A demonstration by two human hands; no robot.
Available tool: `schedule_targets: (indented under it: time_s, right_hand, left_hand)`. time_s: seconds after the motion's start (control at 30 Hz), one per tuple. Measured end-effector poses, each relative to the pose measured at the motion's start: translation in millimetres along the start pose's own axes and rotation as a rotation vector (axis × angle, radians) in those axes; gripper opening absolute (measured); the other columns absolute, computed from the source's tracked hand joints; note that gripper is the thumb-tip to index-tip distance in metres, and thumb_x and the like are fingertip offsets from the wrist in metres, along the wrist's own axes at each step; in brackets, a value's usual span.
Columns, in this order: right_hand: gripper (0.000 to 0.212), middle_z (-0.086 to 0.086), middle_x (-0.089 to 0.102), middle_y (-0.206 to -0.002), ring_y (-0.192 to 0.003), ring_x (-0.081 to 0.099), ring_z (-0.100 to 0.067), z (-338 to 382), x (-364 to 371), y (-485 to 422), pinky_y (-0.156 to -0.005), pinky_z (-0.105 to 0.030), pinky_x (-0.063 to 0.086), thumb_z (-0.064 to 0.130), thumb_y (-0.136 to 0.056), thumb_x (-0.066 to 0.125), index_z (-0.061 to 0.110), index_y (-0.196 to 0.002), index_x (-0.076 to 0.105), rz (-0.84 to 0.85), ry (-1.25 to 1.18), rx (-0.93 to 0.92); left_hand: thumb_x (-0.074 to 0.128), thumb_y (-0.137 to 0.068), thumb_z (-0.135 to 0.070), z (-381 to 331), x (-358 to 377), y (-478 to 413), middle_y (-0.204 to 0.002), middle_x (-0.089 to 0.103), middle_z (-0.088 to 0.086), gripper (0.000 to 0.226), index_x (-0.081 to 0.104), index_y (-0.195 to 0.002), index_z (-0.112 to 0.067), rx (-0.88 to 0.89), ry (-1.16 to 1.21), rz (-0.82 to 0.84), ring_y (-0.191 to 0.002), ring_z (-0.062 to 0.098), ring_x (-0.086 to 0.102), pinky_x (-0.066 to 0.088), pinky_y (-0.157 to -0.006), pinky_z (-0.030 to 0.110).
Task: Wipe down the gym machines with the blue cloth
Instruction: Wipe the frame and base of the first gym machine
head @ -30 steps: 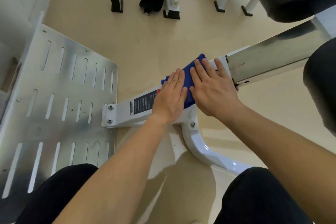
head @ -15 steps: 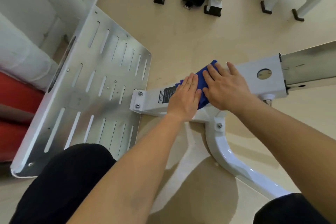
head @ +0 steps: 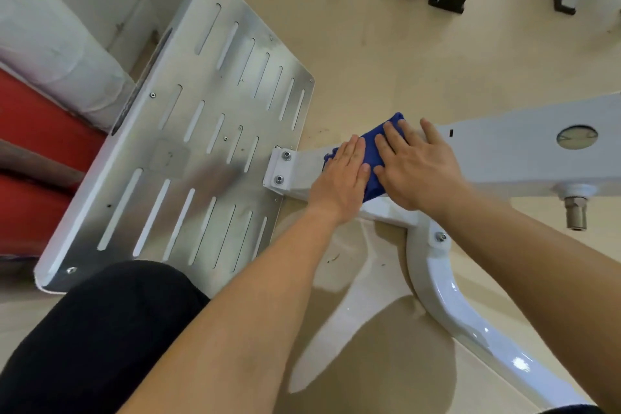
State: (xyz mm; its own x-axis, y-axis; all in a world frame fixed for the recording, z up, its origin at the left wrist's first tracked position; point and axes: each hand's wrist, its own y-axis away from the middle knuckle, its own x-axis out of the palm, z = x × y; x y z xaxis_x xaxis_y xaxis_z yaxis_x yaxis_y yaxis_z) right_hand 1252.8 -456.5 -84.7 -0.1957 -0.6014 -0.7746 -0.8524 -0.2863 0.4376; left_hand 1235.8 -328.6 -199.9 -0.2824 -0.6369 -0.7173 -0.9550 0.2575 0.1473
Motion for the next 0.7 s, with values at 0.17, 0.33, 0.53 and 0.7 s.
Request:
schedule_targets:
  time_s: [0.17, 0.33, 0.53, 0.7]
  right_hand:
    - [0.067, -0.013, -0.002, -0.166, -0.154, 0.000, -0.032, 19.7, 10.0, 33.0, -0.121, -0.052, 0.000, 0.046, -0.102, 0.013, 0.010, -0.159, 0.002, 0.038, 0.037, -0.061]
    - [0.067, -0.011, 0.005, -0.167, -0.154, 0.006, -0.029, 24.9, 7.5, 6.0, -0.119, -0.052, 0.002, 0.046, -0.101, 0.009, 0.013, -0.159, 0.010, 0.025, 0.034, -0.083]
    - [0.064, -0.006, 0.005, -0.167, -0.154, 0.005, -0.027, 56.5, 9.8, -73.0, -0.121, -0.053, 0.001, 0.047, -0.104, 0.012, 0.016, -0.159, 0.008, 0.089, -0.061, -0.086]
    - [0.064, -0.006, 0.001, -0.167, -0.154, 0.001, -0.028, 69.3, 24.5, -50.1, -0.120, -0.053, -0.003, 0.048, -0.103, 0.012, 0.018, -0.159, 0.008, 0.068, -0.023, -0.178]
  left_hand:
    - [0.024, -0.107, -0.029, -12.2, 24.5, 49.5, -0.165, 0.003, -0.001, 0.056, 0.006, -0.158, -0.014, -0.106, 0.099, -0.096, -0.151, 0.013, -0.003, 0.005, -0.124, 0.034]
    - [0.021, -0.107, -0.029, 15.5, 16.9, 26.1, -0.165, 0.008, 0.000, 0.053, 0.011, -0.157, -0.015, -0.107, 0.124, -0.103, -0.151, 0.012, 0.003, 0.003, -0.122, 0.032]
    - [0.027, -0.105, -0.020, 82.2, 14.9, -16.1, -0.163, 0.003, 0.019, 0.049, 0.024, -0.149, 0.002, -0.135, -0.115, -0.027, -0.151, 0.031, -0.001, -0.001, -0.123, 0.038]
    - [0.020, -0.107, -0.020, 85.4, 36.5, 24.0, -0.163, -0.004, 0.007, 0.052, 0.009, -0.154, -0.001, -0.101, -0.138, -0.092, -0.151, 0.020, -0.008, -0.016, -0.117, 0.025]
